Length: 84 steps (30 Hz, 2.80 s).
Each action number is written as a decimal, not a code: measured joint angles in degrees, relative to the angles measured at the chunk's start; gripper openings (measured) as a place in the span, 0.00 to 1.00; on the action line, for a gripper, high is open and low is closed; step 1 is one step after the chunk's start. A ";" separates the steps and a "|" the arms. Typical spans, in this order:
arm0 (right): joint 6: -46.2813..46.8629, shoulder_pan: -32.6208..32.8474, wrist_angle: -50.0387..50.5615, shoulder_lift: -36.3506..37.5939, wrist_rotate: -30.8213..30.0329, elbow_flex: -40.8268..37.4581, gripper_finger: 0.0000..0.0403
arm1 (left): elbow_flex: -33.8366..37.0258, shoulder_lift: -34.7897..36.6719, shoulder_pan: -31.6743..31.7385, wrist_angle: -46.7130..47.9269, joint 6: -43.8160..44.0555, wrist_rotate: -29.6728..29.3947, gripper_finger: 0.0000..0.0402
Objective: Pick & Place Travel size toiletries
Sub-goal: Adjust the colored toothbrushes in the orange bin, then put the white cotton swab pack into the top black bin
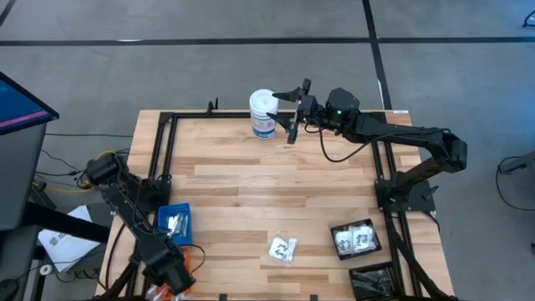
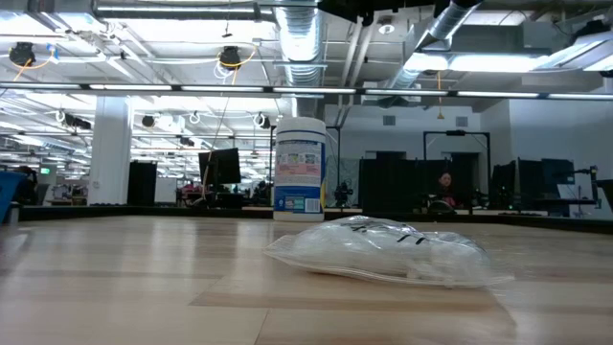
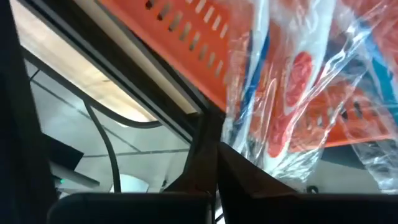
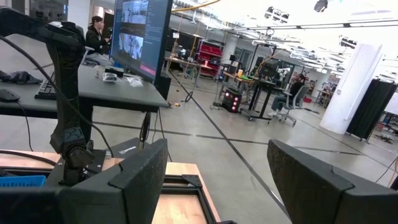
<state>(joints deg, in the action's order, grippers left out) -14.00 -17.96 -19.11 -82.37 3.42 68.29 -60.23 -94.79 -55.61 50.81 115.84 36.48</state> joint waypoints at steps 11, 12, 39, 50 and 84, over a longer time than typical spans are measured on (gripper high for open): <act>-0.02 0.00 -0.07 0.00 0.00 0.00 0.67 | 0.00 10.83 0.18 0.40 5.79 -31.56 0.00; -0.02 0.00 -0.08 0.00 -0.01 0.00 0.67 | -0.01 11.14 0.95 -0.97 4.61 -33.87 0.00; -0.11 0.00 0.59 0.00 0.00 -0.02 0.67 | -0.01 -0.91 -0.96 -28.20 10.99 -23.53 0.00; -0.11 0.00 0.46 0.00 -0.02 -0.02 0.67 | -0.04 1.52 -1.25 -27.44 6.51 -38.40 0.00; -1.18 1.01 1.48 0.00 -0.01 -0.02 0.67 | -0.02 -1.88 6.39 -21.75 -13.27 -42.40 0.00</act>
<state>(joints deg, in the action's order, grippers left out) -15.18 -16.95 -17.63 -82.37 3.41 68.27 -60.25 -96.67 -49.21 29.06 102.57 -5.93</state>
